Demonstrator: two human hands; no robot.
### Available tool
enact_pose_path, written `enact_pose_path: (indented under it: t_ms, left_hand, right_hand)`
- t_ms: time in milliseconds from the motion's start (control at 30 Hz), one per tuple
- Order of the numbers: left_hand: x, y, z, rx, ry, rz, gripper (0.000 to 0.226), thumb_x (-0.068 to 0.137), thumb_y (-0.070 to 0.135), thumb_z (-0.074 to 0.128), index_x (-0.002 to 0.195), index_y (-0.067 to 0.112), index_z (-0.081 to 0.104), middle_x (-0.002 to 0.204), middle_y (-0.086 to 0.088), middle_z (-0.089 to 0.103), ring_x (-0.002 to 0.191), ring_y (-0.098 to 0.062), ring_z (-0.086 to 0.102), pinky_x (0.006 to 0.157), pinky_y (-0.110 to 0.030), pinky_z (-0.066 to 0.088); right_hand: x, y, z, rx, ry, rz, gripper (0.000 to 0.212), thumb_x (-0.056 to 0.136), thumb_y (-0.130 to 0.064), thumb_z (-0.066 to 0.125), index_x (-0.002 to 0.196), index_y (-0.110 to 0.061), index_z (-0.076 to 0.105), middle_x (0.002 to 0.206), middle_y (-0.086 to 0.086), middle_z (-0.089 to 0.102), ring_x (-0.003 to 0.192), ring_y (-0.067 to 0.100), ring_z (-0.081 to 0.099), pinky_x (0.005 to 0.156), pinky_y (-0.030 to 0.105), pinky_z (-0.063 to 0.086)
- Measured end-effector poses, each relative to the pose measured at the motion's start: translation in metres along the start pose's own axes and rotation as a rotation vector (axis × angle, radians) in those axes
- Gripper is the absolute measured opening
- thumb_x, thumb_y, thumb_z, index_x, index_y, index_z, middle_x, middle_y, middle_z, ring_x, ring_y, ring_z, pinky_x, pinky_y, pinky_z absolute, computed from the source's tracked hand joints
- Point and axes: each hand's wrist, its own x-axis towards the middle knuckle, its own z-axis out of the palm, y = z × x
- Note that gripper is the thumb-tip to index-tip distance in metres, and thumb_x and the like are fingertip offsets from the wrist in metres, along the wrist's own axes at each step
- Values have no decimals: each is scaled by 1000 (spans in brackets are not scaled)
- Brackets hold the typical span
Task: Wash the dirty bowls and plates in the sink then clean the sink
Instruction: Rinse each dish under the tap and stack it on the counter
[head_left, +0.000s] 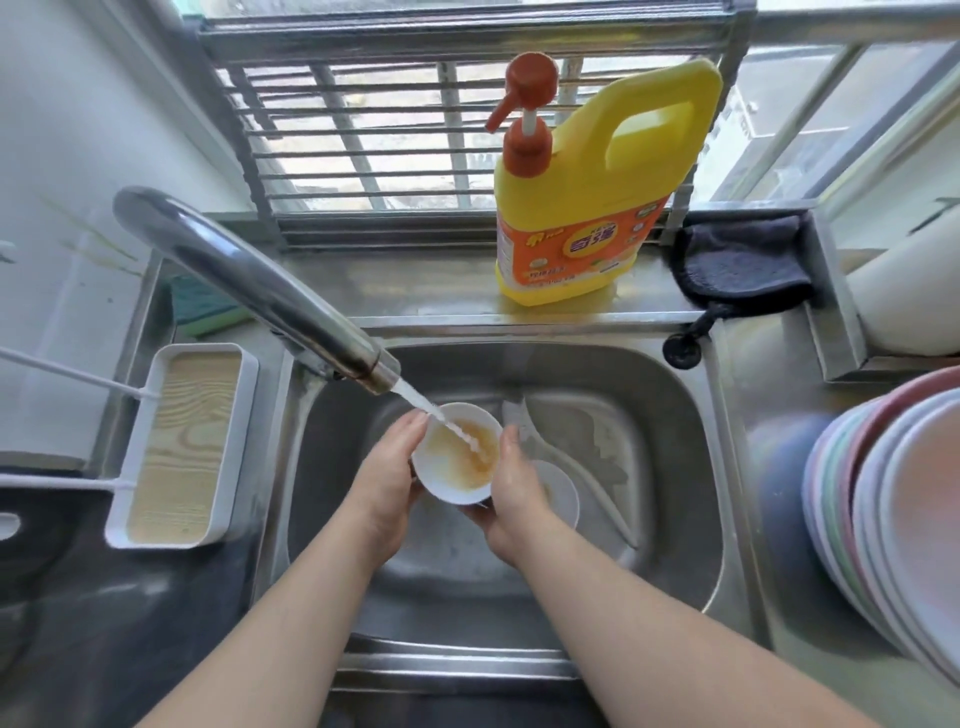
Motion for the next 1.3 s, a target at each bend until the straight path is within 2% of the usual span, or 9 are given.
enact_pose_path:
  t_ms: [133,233,367,600,733,900,1100,1200,1300]
  left_hand:
    - [-1,-2,-1,-37,6,-11,36,112,46,41,131,30,67,122,0,76,111,-19,72,102,-45,55]
    - [-2,-4,11,-116,29,-109,50,111,56,34,137,25,64,126,-4,75,118,-27,71,115,-52,45]
    - [-9,-2,26,-164,59,-185,57,109,62,32,145,26,57,133,-10,71,116,-32,72,115,-53,46]
    - [-21,6,38,-107,48,-153,48,109,55,40,119,22,74,118,-10,74,98,-26,69,85,-41,55]
    - [-23,7,29,-49,9,-81,32,108,41,51,129,25,68,118,-5,72,101,-23,70,84,-37,55]
    - [-17,-6,17,-102,23,7,38,106,5,53,136,26,63,118,-7,78,104,-23,74,85,-36,57]
    - [-13,-7,34,-372,9,-156,27,108,16,48,129,21,64,111,-12,79,94,-27,74,79,-39,58]
    - [-4,-9,42,-567,-74,-391,38,100,18,51,129,0,67,106,-19,74,82,-29,72,71,-36,61]
    - [1,-14,39,-655,-252,-591,46,98,34,59,128,0,69,110,-21,69,74,-33,73,56,-35,64]
  right_hand:
    - [6,-16,7,-275,29,-355,46,104,-62,44,127,-30,68,120,-4,73,113,16,68,104,44,53]
    - [0,-35,-4,-512,-28,-601,43,104,-56,50,136,-32,65,129,-12,69,119,8,63,107,32,47]
    - [-17,-54,-28,-678,-60,-676,53,99,-63,48,141,-33,62,127,-20,64,119,3,58,103,26,43]
    - [-33,-29,-47,-276,99,-304,38,111,-49,34,125,-30,65,123,6,69,110,24,65,92,43,56]
    - [-36,-6,-34,55,45,11,51,110,-57,31,129,-21,62,121,11,72,111,29,70,77,40,63]
    - [-28,-7,-16,136,-44,87,63,108,-60,32,125,-12,69,109,12,79,100,26,76,70,34,63]
    - [-32,-39,-37,-412,-139,-235,40,107,-62,34,130,-42,60,123,-3,69,106,19,65,85,35,56]
    - [-29,-55,-56,-793,-175,-511,33,106,-59,41,138,-58,48,139,-11,46,126,12,49,114,37,39]
    - [-33,-68,-60,-1038,-136,-640,8,105,-48,51,105,-49,58,123,-13,52,117,12,50,106,37,42]
